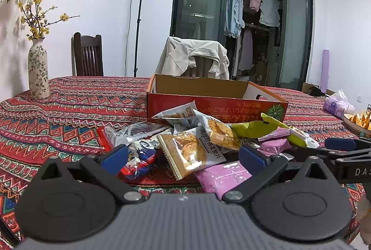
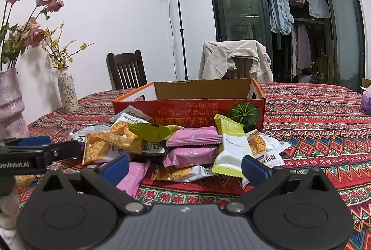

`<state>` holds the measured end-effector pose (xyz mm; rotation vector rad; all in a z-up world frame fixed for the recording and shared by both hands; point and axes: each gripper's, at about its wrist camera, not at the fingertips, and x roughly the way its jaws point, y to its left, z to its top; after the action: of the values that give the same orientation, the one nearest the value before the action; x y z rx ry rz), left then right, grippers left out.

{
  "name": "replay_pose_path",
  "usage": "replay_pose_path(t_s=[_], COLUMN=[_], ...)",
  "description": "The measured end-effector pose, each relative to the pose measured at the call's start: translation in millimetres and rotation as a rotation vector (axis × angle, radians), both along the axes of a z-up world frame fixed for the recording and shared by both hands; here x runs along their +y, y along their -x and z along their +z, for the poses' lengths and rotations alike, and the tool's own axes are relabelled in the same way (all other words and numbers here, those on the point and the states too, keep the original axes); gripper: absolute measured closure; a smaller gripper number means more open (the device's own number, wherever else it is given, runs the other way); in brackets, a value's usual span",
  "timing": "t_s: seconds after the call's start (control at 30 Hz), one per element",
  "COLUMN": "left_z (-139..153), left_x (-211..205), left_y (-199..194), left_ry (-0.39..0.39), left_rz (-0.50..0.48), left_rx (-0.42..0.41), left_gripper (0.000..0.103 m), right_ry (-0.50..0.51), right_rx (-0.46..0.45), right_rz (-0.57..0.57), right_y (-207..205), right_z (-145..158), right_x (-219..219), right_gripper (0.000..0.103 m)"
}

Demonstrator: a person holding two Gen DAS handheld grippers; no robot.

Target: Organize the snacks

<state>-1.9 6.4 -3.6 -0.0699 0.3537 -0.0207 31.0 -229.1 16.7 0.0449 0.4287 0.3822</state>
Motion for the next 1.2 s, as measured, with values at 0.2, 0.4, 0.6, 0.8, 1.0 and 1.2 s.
replay_pose_path(t_s=[0.2, 0.4, 0.6, 0.8, 1.0, 1.2], left_z=[-1, -2, -2, 3, 11, 14], left_x=[-2, -3, -3, -1, 2, 9], left_y=[0, 1, 1, -1, -10, -21], left_ry=[-0.025, -0.033, -0.033, -0.045, -0.057, -0.06], left_rz=[0.004, 0.001, 0.0, 0.002, 0.023, 0.044], left_rx=[-0.003, -0.006, -0.007, -0.021, -0.02, 0.0], left_gripper=[0.0, 0.0, 0.0, 0.0, 0.0, 0.0], right_ry=[0.0, 0.001, -0.003, 0.004, 0.013, 0.048], right_rx=[-0.001, -0.001, -0.002, -0.011, 0.013, 0.105], right_rz=[-0.004, -0.004, -0.009, -0.037, -0.06, -0.054], right_y=[0, 0, -1, -9, -33, -69], right_z=[0, 0, -1, 4, 13, 11], right_x=[-1, -1, -2, -6, -20, -30], right_gripper=[0.0, 0.0, 0.0, 0.0, 0.002, 0.026])
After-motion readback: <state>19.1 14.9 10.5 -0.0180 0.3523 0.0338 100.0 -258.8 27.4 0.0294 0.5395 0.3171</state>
